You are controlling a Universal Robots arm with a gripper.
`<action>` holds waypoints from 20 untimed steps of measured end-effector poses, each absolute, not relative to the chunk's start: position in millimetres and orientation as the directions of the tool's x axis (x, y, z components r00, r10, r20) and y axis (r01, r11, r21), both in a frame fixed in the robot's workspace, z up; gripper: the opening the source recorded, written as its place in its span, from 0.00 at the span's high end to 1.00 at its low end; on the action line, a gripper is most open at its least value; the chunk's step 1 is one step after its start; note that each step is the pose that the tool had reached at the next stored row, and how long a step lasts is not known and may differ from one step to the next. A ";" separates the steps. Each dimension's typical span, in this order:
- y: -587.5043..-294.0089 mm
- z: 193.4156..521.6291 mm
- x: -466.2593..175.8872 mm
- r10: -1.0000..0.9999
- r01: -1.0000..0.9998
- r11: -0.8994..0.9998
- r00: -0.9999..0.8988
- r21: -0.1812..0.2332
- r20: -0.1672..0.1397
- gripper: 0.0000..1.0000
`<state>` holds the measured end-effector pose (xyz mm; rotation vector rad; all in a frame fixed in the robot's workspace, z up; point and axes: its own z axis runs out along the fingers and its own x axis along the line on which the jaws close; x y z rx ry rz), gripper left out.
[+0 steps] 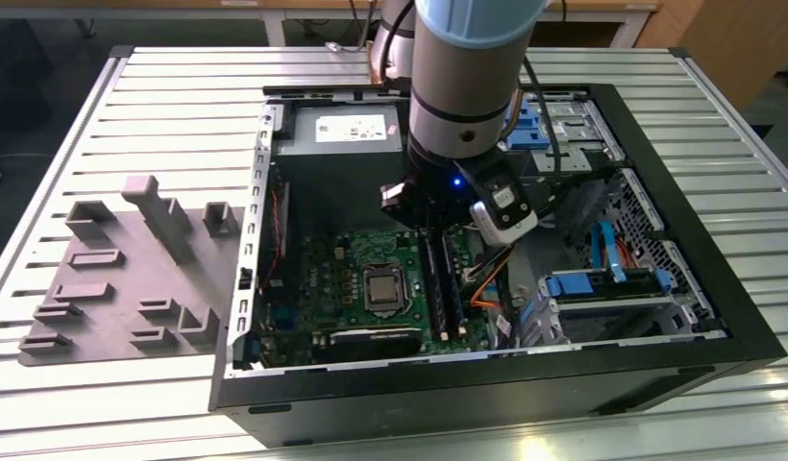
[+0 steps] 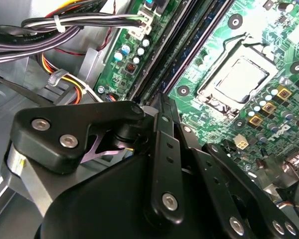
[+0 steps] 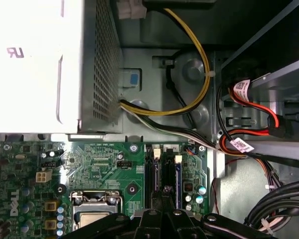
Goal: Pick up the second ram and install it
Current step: 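Press down the second ram until it locks into place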
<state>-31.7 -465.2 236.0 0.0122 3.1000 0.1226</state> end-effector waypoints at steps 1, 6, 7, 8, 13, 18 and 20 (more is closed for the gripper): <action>-465.0 235.1 -31.7 0.009 0.006 0.997 -0.999 0.079 -0.039 0.89; -463.4 231.8 -31.7 0.009 0.006 0.997 -0.999 0.079 -0.039 0.89; -462.9 231.4 -31.7 0.009 0.006 0.997 -0.999 0.079 -0.039 0.89; -462.4 231.1 -31.7 0.009 0.006 0.997 -0.999 0.079 -0.039 0.89; -459.8 229.5 -31.7 0.009 0.006 0.997 -0.999 0.080 -0.039 0.89; -458.9 227.2 -31.7 0.009 0.006 0.997 -0.999 0.079 -0.039 0.89; -458.9 227.1 -31.7 0.009 0.006 0.997 -0.999 0.079 -0.039 0.89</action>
